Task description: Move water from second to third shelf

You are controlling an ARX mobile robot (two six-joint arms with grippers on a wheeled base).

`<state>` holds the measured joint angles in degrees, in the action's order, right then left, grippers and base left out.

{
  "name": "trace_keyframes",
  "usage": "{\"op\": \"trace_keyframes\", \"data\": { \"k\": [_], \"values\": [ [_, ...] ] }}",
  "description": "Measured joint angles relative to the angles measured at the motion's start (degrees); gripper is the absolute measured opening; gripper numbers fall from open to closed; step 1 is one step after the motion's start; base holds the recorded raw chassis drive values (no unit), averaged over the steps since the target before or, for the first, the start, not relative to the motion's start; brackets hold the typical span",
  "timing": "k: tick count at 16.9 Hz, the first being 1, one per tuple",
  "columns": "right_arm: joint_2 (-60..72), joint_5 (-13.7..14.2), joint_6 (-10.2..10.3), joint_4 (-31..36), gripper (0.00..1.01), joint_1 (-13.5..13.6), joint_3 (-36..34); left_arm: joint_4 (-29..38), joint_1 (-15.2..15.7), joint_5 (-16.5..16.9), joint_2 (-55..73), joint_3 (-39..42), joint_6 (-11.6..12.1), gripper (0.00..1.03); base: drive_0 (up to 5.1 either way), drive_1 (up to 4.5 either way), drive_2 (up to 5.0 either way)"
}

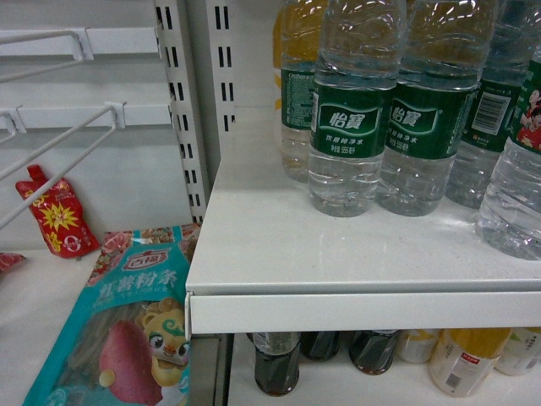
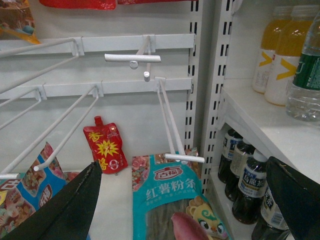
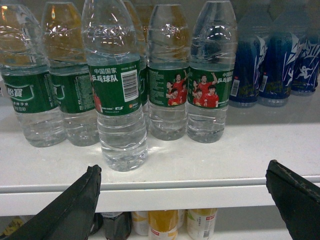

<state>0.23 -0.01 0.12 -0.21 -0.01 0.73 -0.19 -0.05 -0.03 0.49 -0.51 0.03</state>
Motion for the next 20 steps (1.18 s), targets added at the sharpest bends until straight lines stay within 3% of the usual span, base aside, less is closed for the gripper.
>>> {"op": "trace_keyframes", "data": {
  "k": [20],
  "values": [
    [0.0, 0.0, -0.1, 0.1, 0.98, 0.0, 0.0, 0.0, 0.0, 0.0, 0.0, 0.0, 0.0, 0.98, 0.0, 0.00, 0.0]
  ]
}}
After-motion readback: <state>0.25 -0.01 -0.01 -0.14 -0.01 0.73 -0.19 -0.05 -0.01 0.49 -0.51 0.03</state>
